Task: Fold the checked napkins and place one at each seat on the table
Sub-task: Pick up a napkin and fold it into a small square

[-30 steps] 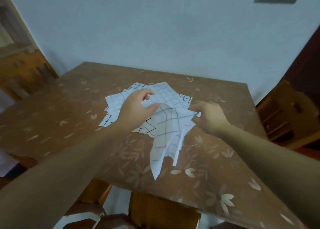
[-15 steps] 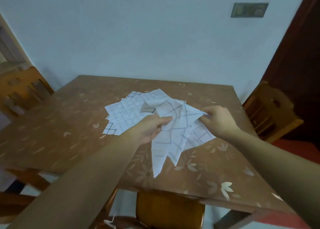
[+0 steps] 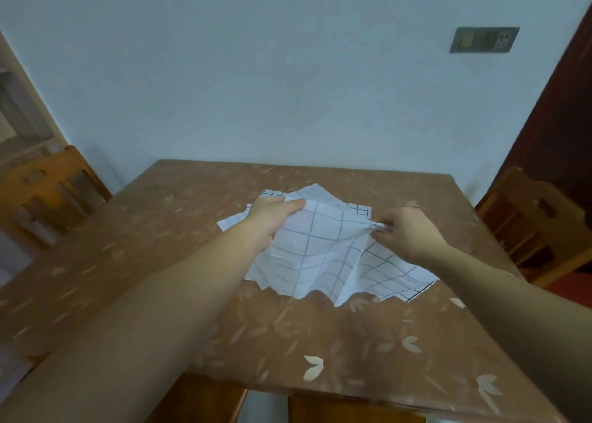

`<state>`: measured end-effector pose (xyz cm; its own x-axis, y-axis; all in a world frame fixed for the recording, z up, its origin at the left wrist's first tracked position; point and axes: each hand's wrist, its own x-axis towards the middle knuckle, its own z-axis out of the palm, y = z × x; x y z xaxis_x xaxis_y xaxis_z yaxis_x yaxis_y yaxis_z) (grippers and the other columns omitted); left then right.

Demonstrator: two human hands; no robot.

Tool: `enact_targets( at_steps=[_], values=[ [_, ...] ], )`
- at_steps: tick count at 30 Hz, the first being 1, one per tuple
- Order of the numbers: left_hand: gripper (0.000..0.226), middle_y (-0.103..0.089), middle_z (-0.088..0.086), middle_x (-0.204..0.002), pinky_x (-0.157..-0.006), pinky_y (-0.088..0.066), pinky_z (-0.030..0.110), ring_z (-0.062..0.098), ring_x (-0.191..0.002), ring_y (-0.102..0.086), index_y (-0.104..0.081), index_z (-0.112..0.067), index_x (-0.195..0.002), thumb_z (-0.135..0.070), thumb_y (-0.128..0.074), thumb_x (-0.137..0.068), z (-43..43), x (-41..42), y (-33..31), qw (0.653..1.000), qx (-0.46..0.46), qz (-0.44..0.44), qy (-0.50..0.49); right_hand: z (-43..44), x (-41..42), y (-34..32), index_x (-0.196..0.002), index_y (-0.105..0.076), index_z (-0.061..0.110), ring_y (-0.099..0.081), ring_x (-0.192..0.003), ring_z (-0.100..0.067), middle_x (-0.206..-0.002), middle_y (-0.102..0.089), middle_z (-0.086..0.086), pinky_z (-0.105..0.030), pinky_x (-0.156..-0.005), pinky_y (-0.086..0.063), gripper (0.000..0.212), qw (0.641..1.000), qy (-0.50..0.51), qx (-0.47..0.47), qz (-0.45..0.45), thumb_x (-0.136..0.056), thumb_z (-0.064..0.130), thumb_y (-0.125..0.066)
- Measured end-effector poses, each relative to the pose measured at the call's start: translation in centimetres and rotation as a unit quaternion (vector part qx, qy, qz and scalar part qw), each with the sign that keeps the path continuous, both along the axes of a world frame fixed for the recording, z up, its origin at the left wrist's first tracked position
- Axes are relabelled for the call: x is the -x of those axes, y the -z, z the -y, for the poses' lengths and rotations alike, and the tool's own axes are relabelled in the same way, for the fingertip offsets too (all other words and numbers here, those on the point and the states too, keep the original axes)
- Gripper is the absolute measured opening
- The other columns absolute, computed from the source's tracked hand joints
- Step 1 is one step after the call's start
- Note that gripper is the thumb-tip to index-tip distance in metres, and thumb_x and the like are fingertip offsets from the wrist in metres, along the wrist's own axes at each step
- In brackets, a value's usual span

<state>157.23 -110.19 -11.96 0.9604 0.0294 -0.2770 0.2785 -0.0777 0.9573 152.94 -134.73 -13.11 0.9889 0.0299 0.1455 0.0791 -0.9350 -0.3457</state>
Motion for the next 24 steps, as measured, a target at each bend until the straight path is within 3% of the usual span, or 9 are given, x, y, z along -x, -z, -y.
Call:
enact_targets(
  at_steps=[2, 5, 8, 12, 15, 19, 21, 24],
  values=[
    [0.044, -0.072, 0.007, -0.105, -0.08, -0.054, 0.034, 0.021, -0.091, -0.069, -0.065, -0.008, -0.12, -0.026, -0.077, -0.082, -1.5, -0.4, -0.5, 1.0, 0.004, 0.006, -0.008, -1.2, -0.3, -0.4, -0.058, -0.048, 0.014, -0.05, -0.06, -0.025, -0.054, -0.048, 0.0, -0.029, -0.048, -0.03, 0.031, 1.0, 0.005, 0.005, -0.009, -0.085, 0.023, -0.062],
    [0.037, -0.073, 0.004, -0.096, -0.077, -0.054, 0.03, 0.018, -0.084, -0.069, -0.069, -0.009, -0.112, -0.029, -0.078, -0.082, -3.7, -0.2, -1.4, 0.999, 0.017, 0.029, -0.017, -3.0, -0.6, -0.6, -0.06, -0.046, 0.015, -0.05, -0.061, -0.025, -0.059, -0.052, -0.001, -0.029, -0.05, -0.032, 0.03, 1.0, 0.008, 0.013, -0.009, -0.084, 0.022, -0.063],
    [0.018, -0.076, 0.005, -0.092, -0.091, -0.056, 0.043, 0.024, -0.089, -0.071, -0.076, -0.017, -0.091, -0.031, -0.078, -0.08, -5.4, 0.9, -2.0, 0.997, 0.009, 0.073, -0.016, -4.7, -0.2, -0.5, -0.072, -0.057, 0.014, -0.057, -0.071, -0.028, -0.072, -0.06, -0.002, -0.031, -0.057, -0.042, 0.018, 0.999, 0.007, 0.034, -0.016, -0.085, 0.024, -0.063],
    [0.012, -0.076, -0.003, -0.091, -0.098, -0.051, 0.046, 0.022, -0.103, -0.069, -0.077, -0.028, -0.067, -0.034, -0.081, -0.076, -7.0, 3.3, -2.4, 0.99, -0.014, 0.136, -0.033, -6.4, 1.6, -0.5, -0.065, -0.049, 0.021, -0.053, -0.07, -0.024, -0.067, -0.053, 0.005, -0.026, -0.051, -0.035, 0.024, 0.998, 0.0, 0.057, -0.037, -0.086, 0.023, -0.061],
    [0.013, -0.072, -0.001, -0.106, -0.1, -0.049, 0.043, 0.021, -0.112, -0.064, -0.076, -0.023, -0.072, -0.034, -0.081, -0.076, -7.5, 5.7, -2.7, 0.981, -0.031, 0.189, -0.039, -7.1, 3.9, -0.6, -0.06, -0.043, 0.021, -0.048, -0.06, -0.019, -0.062, -0.048, 0.005, -0.026, -0.048, -0.03, 0.031, 0.997, 0.004, 0.057, -0.057, -0.085, 0.02, -0.061],
    [0.01, -0.058, -0.007, -0.126, -0.098, -0.04, 0.026, 0.009, -0.114, -0.055, -0.072, -0.022, -0.076, -0.028, -0.078, -0.082, -6.9, 9.6, -4.1, 0.963, -0.083, 0.255, 0.002, -7.9, 7.9, -0.7, -0.059, -0.033, 0.017, -0.035, -0.056, -0.019, -0.06, -0.038, 0.001, -0.027, -0.049, -0.025, 0.036, 0.994, 0.003, 0.042, -0.104, -0.081, 0.012, -0.061],
    [0.012, -0.06, -0.01, -0.123, -0.098, -0.038, 0.024, 0.006, -0.114, -0.055, -0.074, -0.017, -0.08, -0.028, -0.077, -0.082, -6.4, 11.2, -4.7, 0.957, -0.098, 0.27, 0.03, -8.5, 9.8, -1.0, -0.062, -0.04, 0.014, -0.043, -0.062, -0.022, -0.064, -0.045, -0.001, -0.03, -0.052, -0.03, 0.033, 0.992, -0.022, 0.013, -0.123, -0.079, 0.014, -0.068],
    [0.023, -0.07, -0.006, -0.105, -0.094, -0.047, 0.025, 0.006, -0.1, -0.063, -0.076, -0.01, -0.093, -0.029, -0.078, -0.081, -5.6, 12.8, -5.6, 0.953, -0.095, 0.285, 0.033, -9.5, 12.2, -2.2, -0.088, -0.065, 0.014, -0.063, -0.086, -0.021, -0.09, -0.068, -0.004, -0.034, -0.074, -0.049, 0.026, 0.983, -0.076, -0.098, -0.134, -0.076, 0.033, -0.078]
  ],
)
